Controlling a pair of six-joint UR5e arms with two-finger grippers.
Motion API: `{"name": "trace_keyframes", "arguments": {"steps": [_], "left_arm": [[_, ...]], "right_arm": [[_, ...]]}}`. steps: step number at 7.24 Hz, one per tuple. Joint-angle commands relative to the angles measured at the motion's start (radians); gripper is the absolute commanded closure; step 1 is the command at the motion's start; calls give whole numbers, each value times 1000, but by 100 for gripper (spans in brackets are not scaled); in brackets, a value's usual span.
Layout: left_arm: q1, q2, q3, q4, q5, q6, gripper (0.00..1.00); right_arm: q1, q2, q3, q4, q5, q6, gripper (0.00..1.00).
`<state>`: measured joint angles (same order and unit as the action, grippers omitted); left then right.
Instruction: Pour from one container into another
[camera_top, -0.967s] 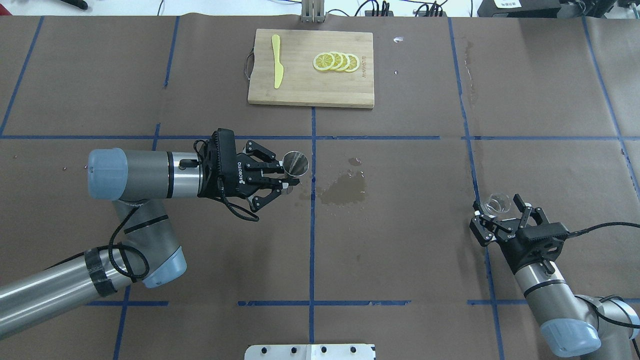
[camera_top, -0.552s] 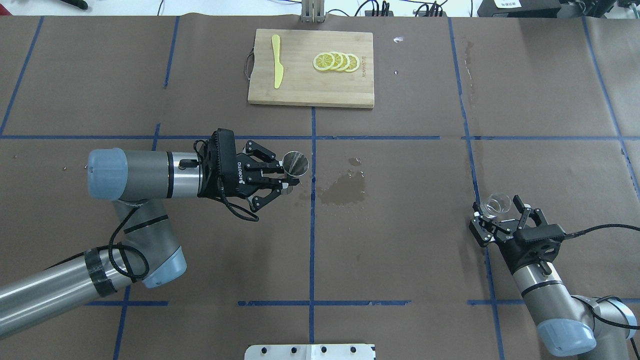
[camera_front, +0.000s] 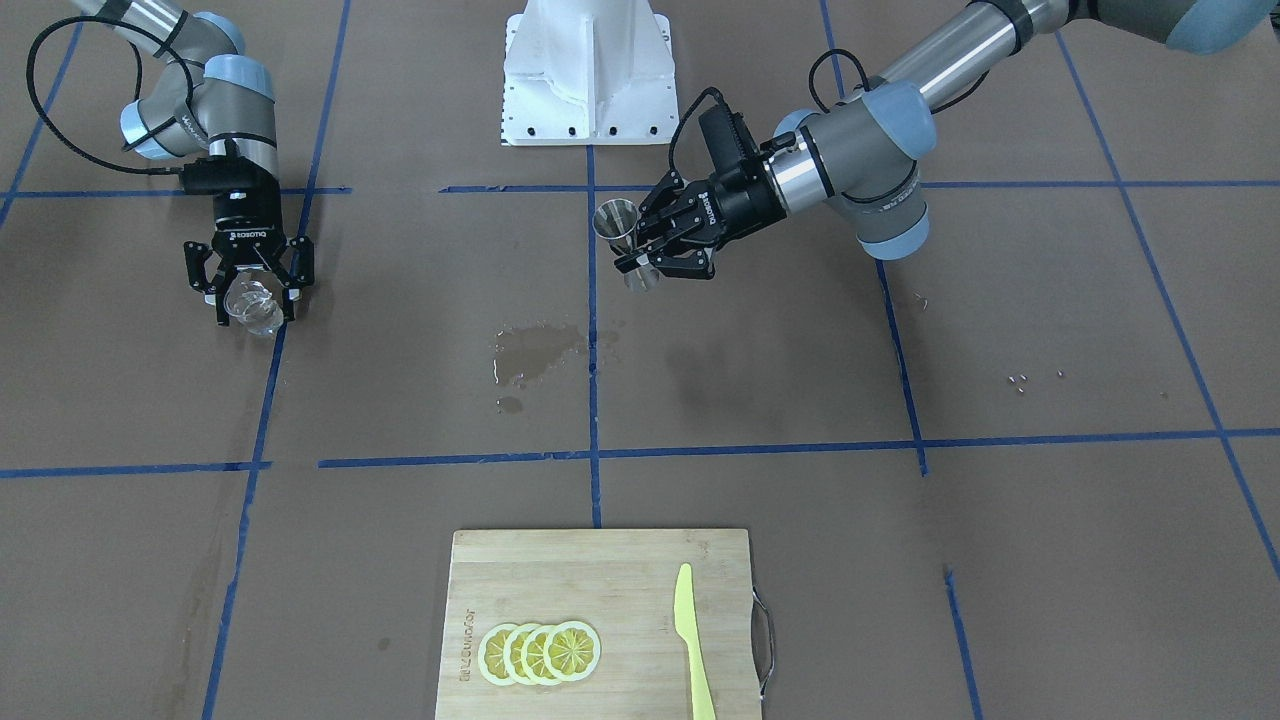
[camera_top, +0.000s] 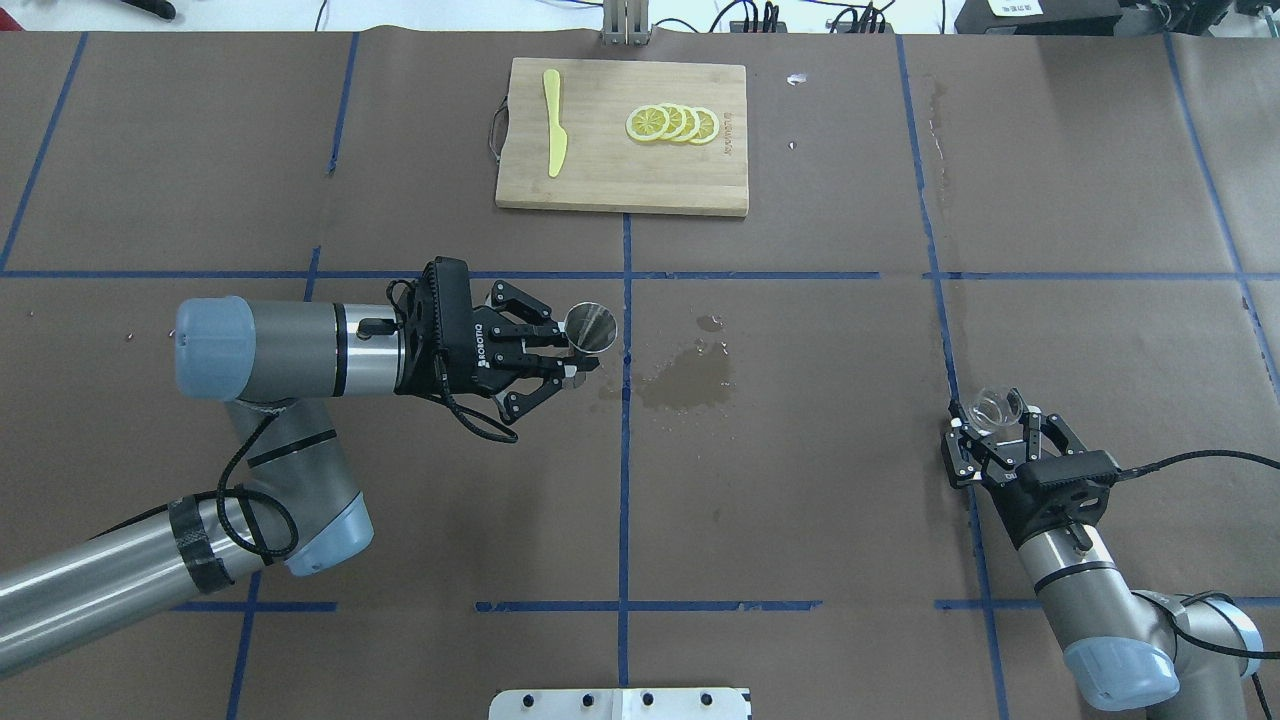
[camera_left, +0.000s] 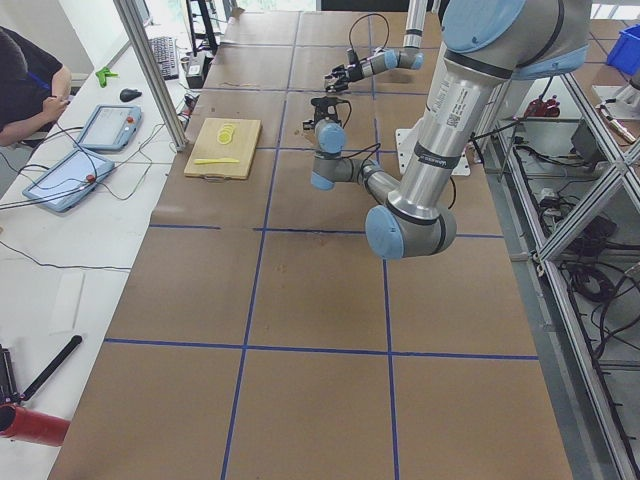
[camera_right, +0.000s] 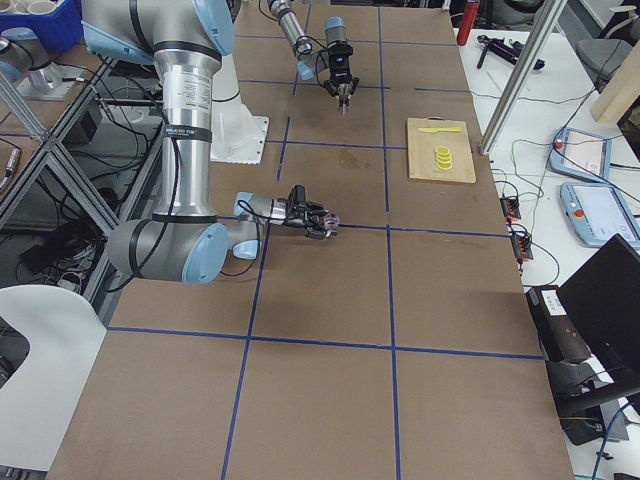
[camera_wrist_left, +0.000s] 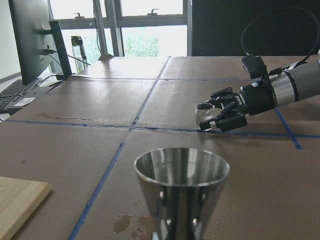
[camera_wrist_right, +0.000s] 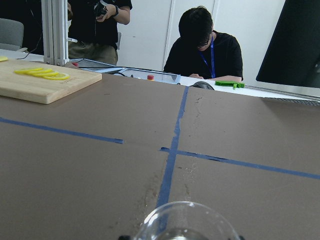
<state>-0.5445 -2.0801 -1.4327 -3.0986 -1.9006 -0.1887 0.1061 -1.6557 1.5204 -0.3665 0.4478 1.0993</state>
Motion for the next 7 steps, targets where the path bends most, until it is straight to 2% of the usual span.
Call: {"name": "trace_keyframes", "arguments": {"steps": [1,2,3,5,6,7], "left_arm": [[0,0,0,0,0,0,100],[0,0,0,0,0,0,100],[0,0,-2,0,0,0,100],[0,0,-2,0,0,0,100],[0,0,-2,0,0,0,100],[0,0,-2,0,0,2,100]], "right_arm": [[0,0,-3,0,-1,-4,72],[1,0,-2,0,-1,-4,88],[1,0,-2,0,0,-12,100],[4,2,47,4,14,-36,100],[9,-3,66,9,81,-80,100],[10,-9,63,33,83,-99,100]]}}
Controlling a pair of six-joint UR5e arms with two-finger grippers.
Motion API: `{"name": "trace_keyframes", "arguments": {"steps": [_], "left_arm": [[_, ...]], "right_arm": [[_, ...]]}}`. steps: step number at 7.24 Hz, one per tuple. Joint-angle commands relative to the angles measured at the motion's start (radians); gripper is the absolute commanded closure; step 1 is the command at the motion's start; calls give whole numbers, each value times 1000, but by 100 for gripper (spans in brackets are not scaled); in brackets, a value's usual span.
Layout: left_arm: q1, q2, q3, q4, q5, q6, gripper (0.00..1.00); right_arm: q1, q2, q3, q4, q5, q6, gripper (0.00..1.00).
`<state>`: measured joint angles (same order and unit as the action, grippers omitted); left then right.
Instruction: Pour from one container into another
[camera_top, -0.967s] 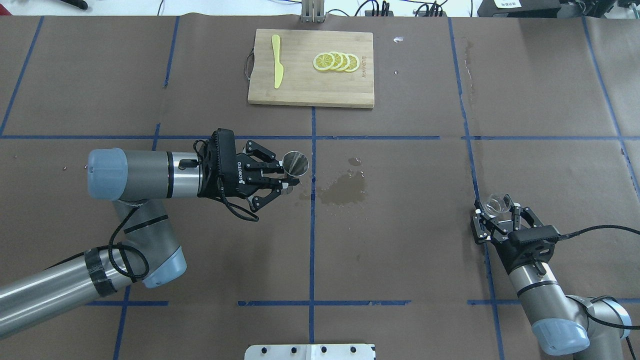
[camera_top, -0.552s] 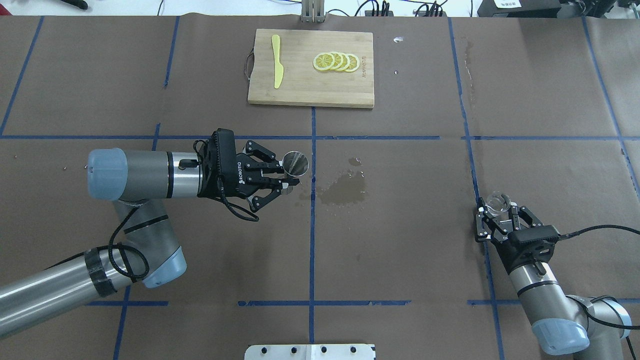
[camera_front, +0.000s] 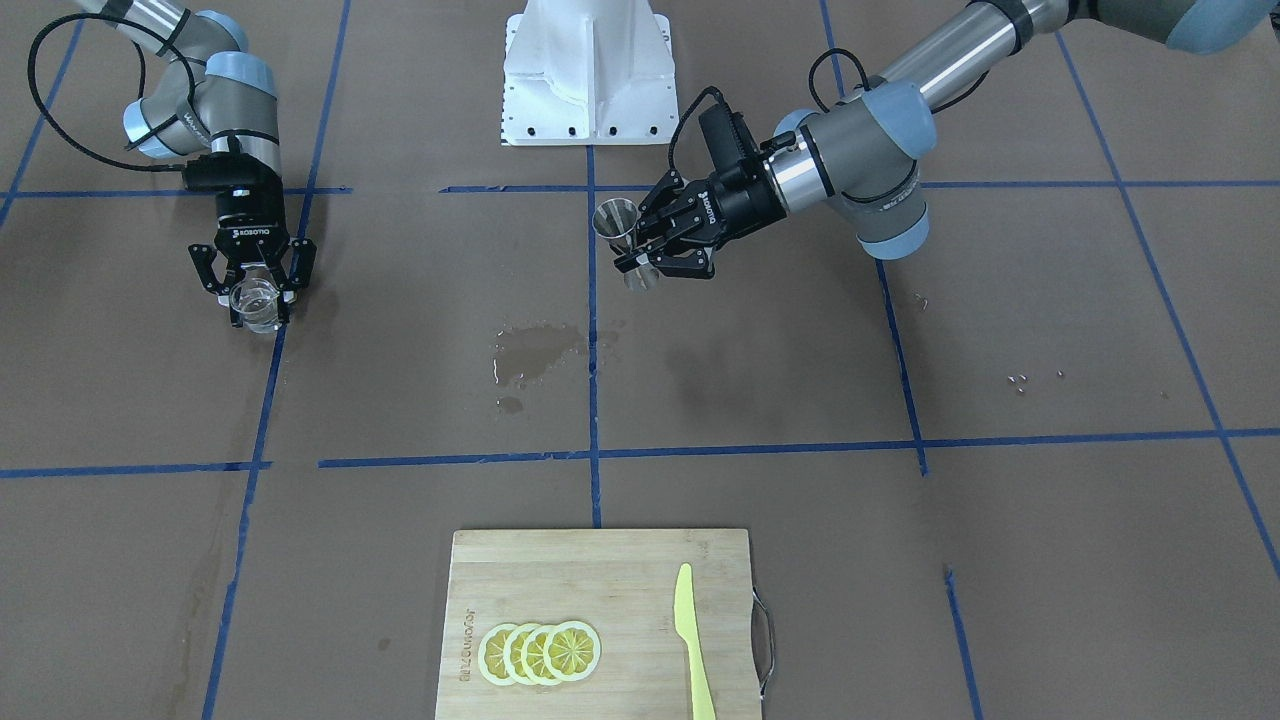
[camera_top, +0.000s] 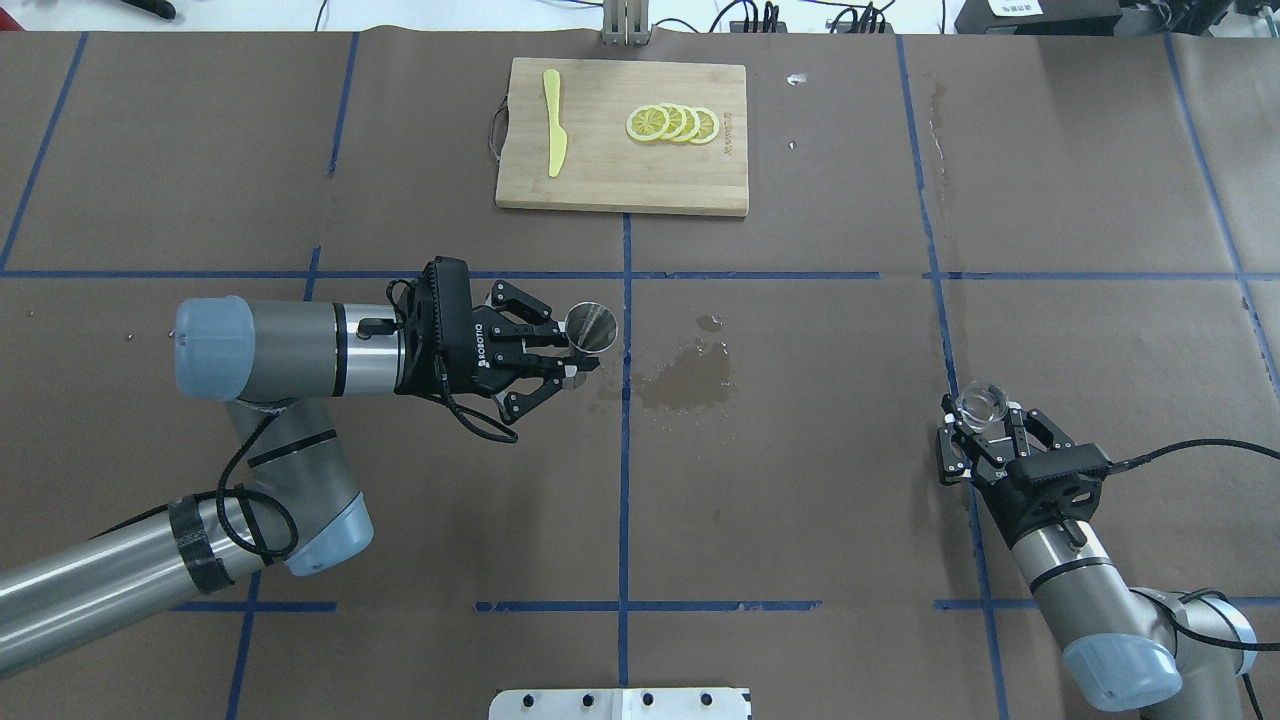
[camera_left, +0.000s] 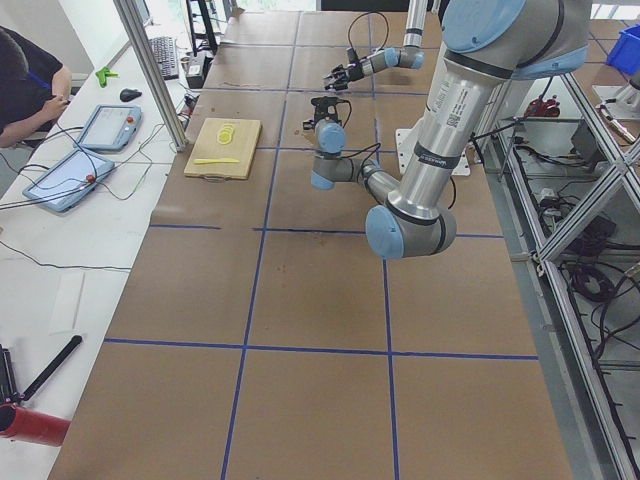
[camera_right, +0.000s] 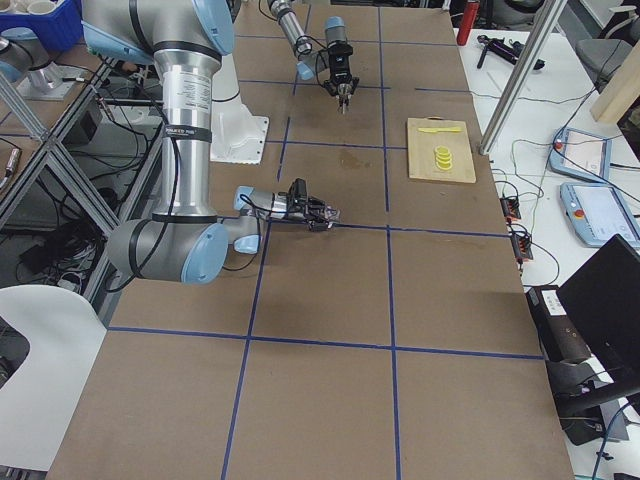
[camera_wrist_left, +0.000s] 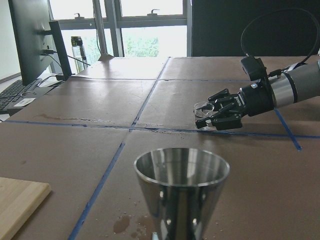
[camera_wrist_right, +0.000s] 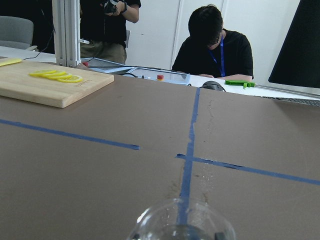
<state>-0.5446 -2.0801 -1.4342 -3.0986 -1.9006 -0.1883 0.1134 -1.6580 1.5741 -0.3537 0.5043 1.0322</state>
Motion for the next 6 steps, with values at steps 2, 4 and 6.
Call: {"name": "trace_keyframes", "arguments": {"steps": [2,4,6], "left_arm": [[0,0,0,0,0,1,100],[0,0,0,0,0,0,100],[0,2,0,2,0,0,100]], "right_arm": [[37,3,7,166,-4,-219,100],[90,7,4,260,32,-293,100],[110,6,1,257,74,-297,100]]}}
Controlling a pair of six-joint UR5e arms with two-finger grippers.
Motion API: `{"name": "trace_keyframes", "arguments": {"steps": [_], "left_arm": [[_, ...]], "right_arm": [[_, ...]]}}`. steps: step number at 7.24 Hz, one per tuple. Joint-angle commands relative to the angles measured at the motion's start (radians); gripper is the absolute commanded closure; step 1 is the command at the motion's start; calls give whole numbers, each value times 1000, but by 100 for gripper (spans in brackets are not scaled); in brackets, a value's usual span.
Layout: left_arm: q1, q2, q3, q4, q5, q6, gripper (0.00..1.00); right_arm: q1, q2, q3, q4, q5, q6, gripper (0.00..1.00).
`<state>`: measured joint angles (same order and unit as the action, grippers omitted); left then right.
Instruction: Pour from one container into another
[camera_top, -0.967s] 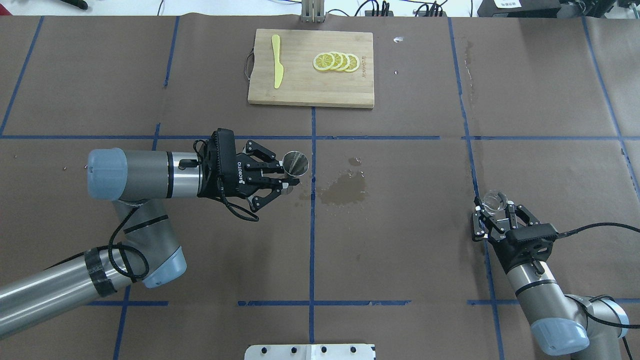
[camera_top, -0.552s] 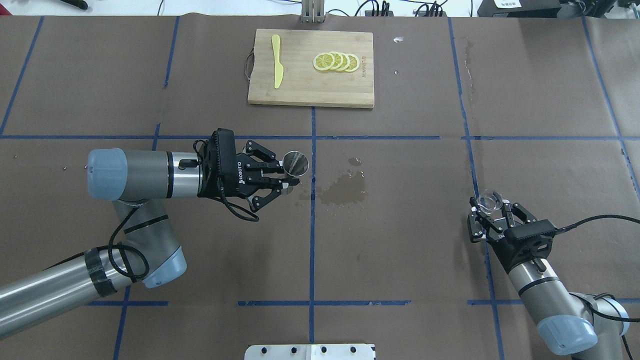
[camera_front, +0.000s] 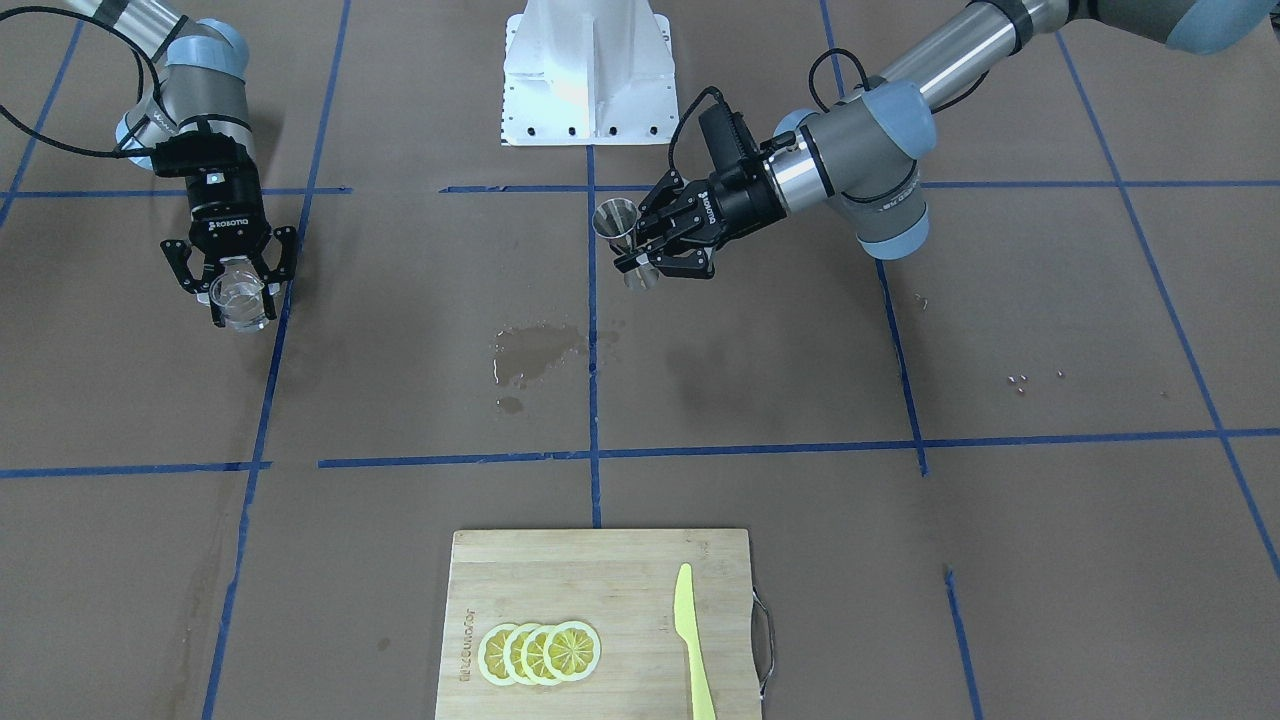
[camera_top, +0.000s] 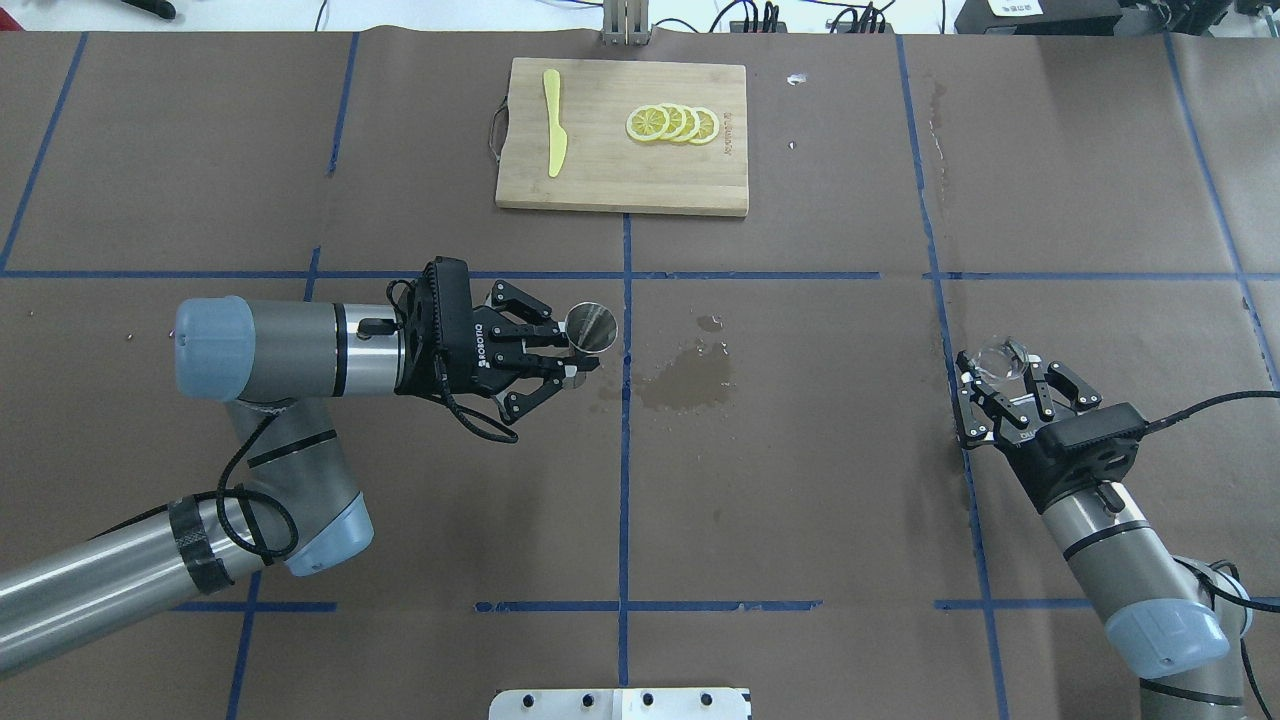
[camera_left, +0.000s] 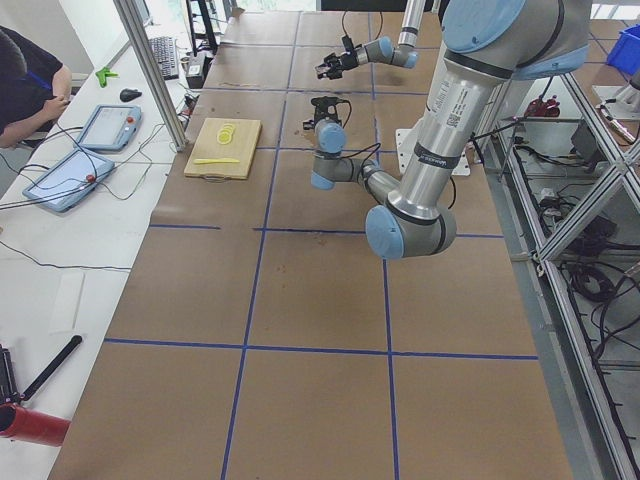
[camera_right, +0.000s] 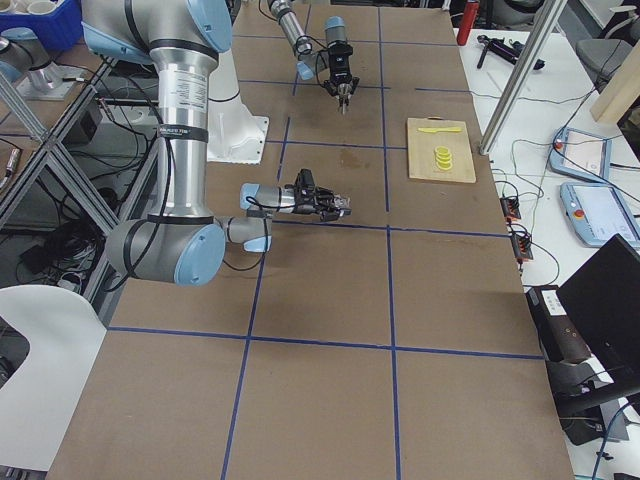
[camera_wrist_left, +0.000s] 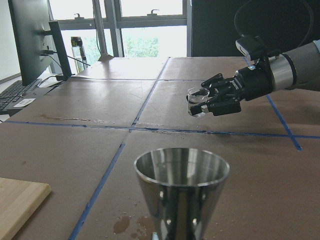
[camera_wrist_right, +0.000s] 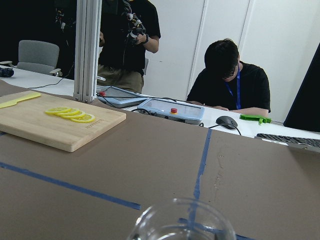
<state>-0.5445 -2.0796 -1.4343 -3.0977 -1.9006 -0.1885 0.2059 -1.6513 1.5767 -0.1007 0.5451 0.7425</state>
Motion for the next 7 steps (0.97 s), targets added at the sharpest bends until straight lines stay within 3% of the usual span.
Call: {"name": "trace_keyframes", "arguments": {"steps": [1,5,7], "left_arm": [[0,1,0,1,0,0,100],[2,0,2,2,2,1,100],[2,0,6,2,3,1,100]], "right_arm": [[38,1,2,6,74,-9,100],[92,102,17,-31,164,-144,100],[92,187,121,-226,184,-169,100]]}}
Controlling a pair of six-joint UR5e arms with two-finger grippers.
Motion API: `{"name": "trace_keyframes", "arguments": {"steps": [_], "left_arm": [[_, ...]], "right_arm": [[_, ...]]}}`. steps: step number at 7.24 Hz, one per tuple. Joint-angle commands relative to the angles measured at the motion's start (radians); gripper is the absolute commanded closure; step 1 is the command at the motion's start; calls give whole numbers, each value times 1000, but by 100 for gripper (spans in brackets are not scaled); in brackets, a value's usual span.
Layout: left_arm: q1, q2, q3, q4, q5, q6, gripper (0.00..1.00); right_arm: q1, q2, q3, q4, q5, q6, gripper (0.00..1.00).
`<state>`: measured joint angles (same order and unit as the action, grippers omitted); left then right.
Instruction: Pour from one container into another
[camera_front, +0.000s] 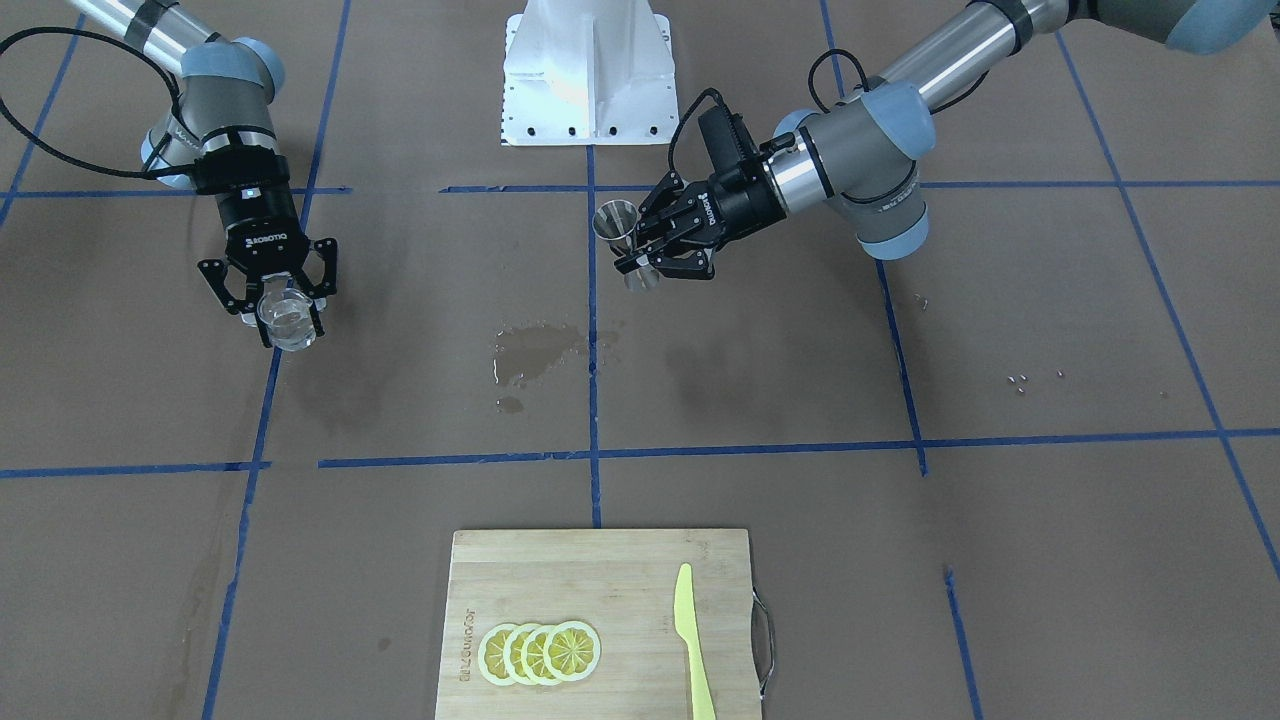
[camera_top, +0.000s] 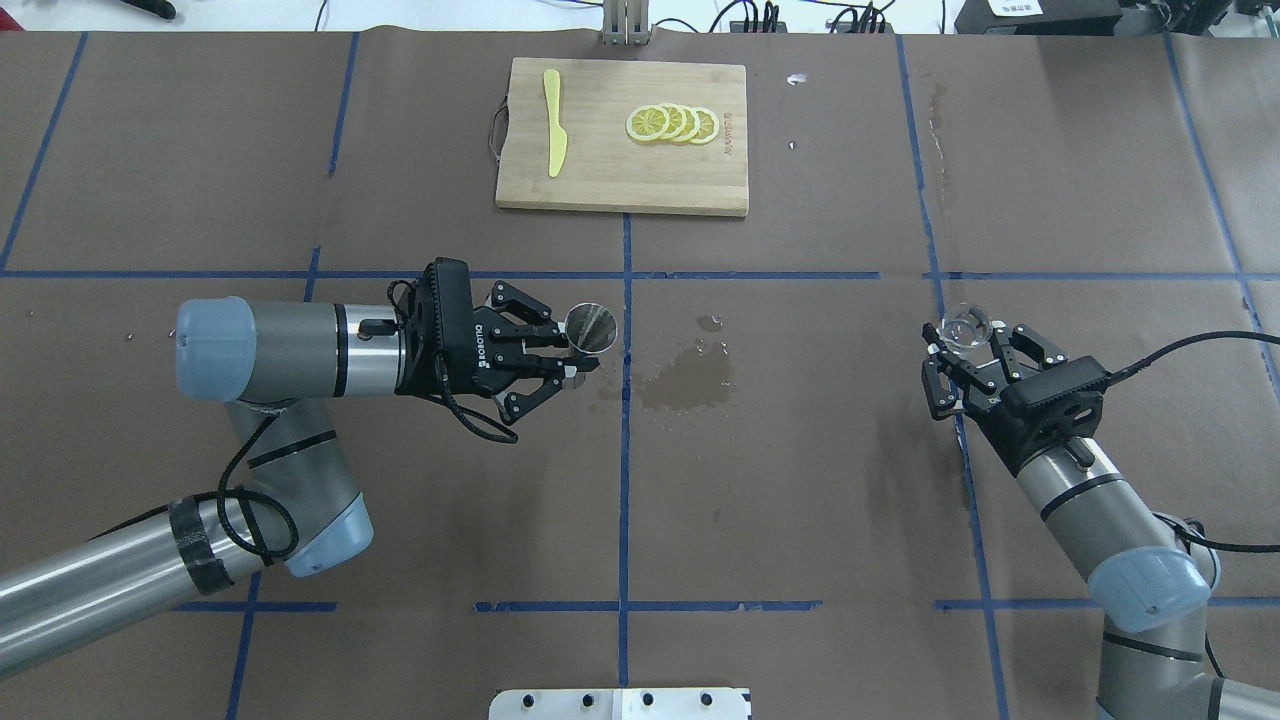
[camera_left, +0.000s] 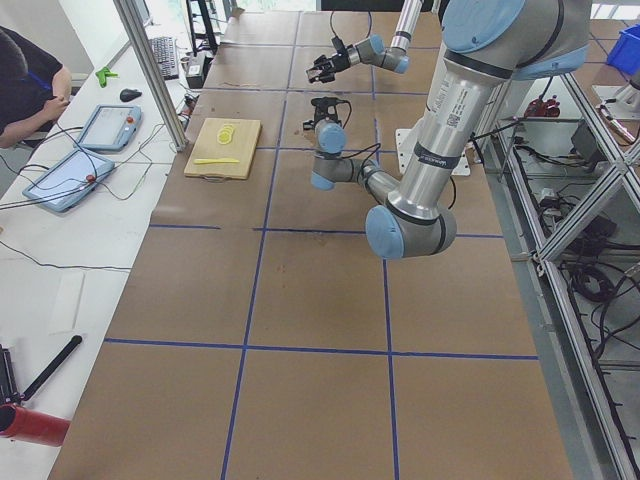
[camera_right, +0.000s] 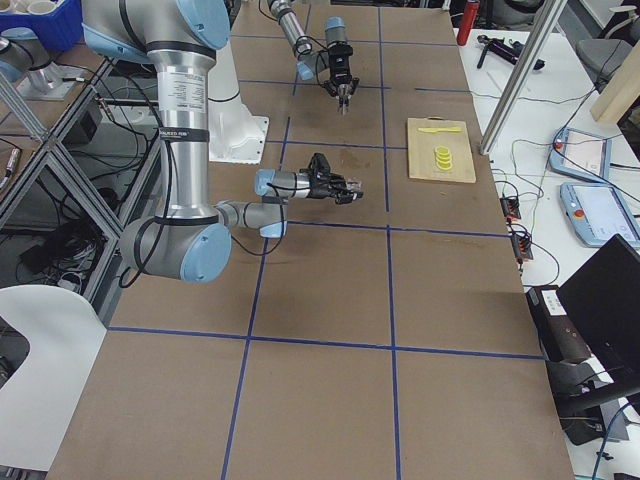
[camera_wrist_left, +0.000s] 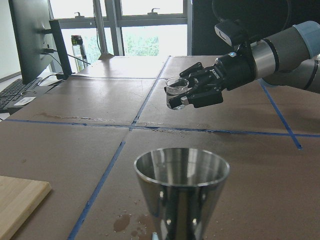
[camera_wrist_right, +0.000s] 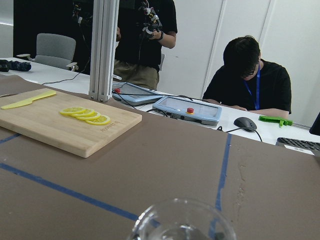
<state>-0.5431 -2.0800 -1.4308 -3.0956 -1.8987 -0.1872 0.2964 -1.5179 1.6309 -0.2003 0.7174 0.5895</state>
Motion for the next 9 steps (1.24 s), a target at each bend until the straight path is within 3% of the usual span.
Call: {"name": "trace_keyframes", "arguments": {"steps": [1,3,6,9], "left_arm": [[0,0,12,-1,6,0,100],[6,-5,24,-3,22,0,100],[12,-11,43,2,35,2,100],[12,-14,44,2,35,0,100]], "right_arm": [[-3,67,158,-256,10,-16,100],[-13,131,298,-550,1,-10,100],[-141,231,291,-619,-113,-8,100],[-154,349,296,-801,-124,-10,100]]}}
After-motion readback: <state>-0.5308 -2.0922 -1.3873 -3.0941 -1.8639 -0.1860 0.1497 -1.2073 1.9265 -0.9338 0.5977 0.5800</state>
